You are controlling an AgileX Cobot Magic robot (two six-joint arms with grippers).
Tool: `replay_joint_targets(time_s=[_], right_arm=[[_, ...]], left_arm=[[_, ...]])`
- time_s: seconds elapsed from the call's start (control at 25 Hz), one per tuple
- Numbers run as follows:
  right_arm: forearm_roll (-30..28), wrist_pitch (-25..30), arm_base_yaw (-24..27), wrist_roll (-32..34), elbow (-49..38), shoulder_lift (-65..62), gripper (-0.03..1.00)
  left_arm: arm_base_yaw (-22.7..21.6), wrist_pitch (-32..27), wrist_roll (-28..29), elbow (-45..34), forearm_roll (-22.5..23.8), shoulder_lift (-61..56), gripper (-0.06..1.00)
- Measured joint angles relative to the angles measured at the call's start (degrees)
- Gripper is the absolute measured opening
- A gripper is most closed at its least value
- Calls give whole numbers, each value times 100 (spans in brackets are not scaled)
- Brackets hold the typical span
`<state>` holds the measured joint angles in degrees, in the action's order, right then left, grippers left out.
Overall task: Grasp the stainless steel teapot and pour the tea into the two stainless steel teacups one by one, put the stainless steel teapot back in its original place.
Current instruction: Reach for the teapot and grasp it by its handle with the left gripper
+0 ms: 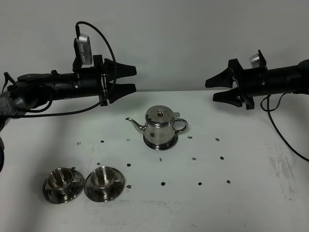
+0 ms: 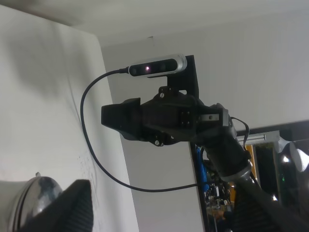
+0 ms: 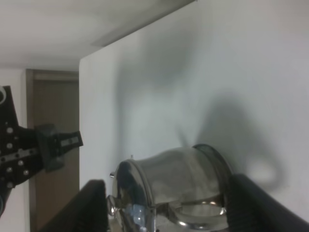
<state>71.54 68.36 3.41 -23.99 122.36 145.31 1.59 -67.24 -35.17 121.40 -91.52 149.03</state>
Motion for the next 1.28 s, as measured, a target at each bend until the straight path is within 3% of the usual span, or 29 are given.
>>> replay_joint_targets(time_s=[0.36,0.52,0.64,0.72,0.88,1.12,1.2,1.28], right_arm=[[4,-2,0,-61,5,0,55],[4,90,0,-837,395,37,55],[-40,90,0,-1315,1058,37,55],[-299,90,0,-1385,1519,37,55],[-1494,112,0,-949,2145,-25,55],[-4436,117,-348,-121,1744,-735,54],[-5297,142,-599,95,1330,-1049,54],[-5842,161,-843,369,1046,-1330,54]], left_arm=[[0,0,5,7,0,0,66],[0,-4,-485,7,39,-64,66],[0,-17,-1022,149,414,-363,66],[0,-17,-1312,352,955,-681,64],[64,229,-1289,502,2199,-1331,59],[204,514,-561,502,4661,-1870,56],[223,515,-324,475,5076,-2011,56],[223,654,-256,285,5196,-2302,55]])
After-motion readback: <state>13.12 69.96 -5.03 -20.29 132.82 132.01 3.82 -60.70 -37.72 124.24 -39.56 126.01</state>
